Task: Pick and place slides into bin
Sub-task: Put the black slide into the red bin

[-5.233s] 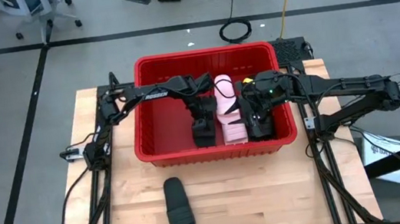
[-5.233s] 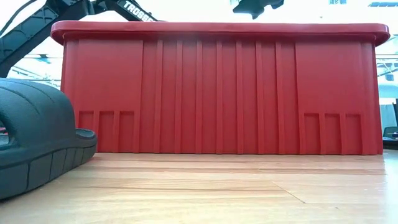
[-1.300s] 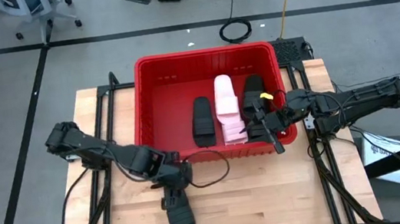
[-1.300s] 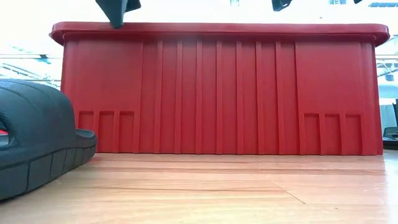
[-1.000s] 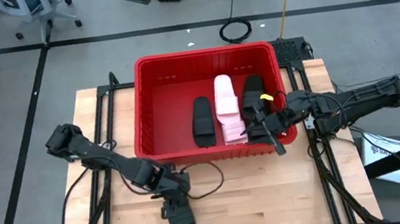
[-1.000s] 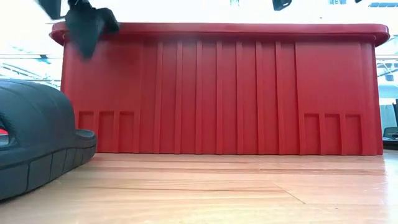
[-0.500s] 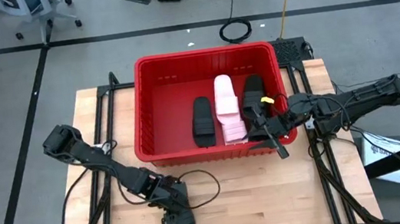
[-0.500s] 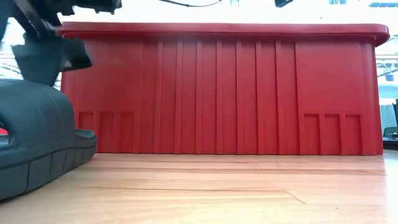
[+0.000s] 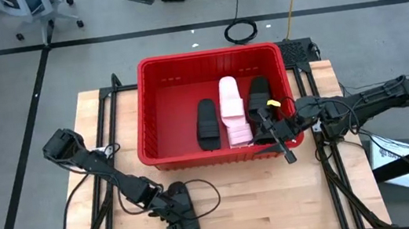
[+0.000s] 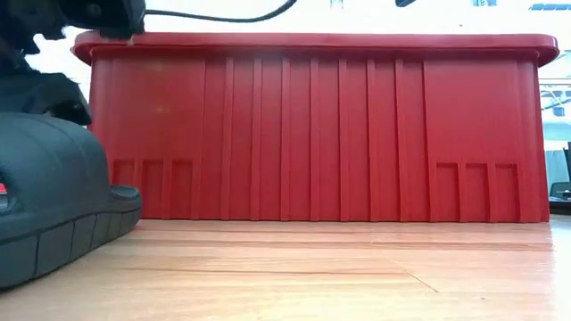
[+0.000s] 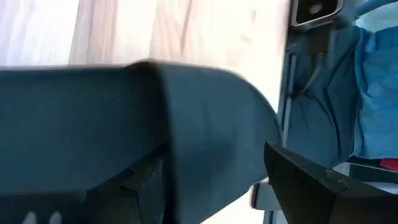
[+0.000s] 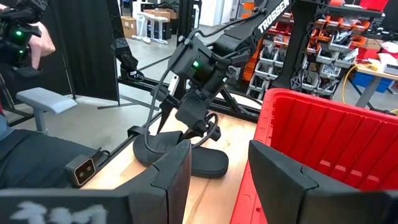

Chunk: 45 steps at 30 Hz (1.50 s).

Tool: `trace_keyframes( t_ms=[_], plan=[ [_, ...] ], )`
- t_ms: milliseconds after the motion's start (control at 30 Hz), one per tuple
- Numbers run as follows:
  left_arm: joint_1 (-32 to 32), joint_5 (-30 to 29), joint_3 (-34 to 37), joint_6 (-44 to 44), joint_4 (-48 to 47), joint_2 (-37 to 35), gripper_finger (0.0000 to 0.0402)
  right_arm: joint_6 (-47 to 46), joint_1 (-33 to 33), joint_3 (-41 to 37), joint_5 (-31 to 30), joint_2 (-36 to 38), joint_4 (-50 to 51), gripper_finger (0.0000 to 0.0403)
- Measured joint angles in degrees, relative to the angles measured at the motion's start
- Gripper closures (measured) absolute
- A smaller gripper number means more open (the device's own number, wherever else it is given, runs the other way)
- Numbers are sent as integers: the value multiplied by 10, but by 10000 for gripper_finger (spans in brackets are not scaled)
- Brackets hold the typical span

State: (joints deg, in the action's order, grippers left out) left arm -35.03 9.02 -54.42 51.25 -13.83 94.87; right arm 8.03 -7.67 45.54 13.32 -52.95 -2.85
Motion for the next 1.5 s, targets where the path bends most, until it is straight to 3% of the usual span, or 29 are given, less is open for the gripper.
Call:
trace_keyframes(
  t_ms=[133, 233, 600, 667, 1233, 1500],
  plan=[
    [-2, 0, 8, 1, 10, 0, 158, 1, 0, 0, 0, 0, 0, 252],
    [-1, 0, 9, -19, 9, 0, 183, 1, 0, 0, 0, 0, 0, 252],
    [15, 25, 9, -76, 12, 0, 374, 1, 0, 0, 0, 0, 0, 252],
    [17, 33, 9, -79, 17, 0, 393, 1, 0, 0, 0, 0, 0, 252],
    [21, 136, 9, -191, 189, -5, 398, 16, 1, -30, 0, 0, -63, 252],
    [55, 141, 9, -255, 192, -71, 398, 16, 1, -30, 0, 0, -64, 252]
  ],
)
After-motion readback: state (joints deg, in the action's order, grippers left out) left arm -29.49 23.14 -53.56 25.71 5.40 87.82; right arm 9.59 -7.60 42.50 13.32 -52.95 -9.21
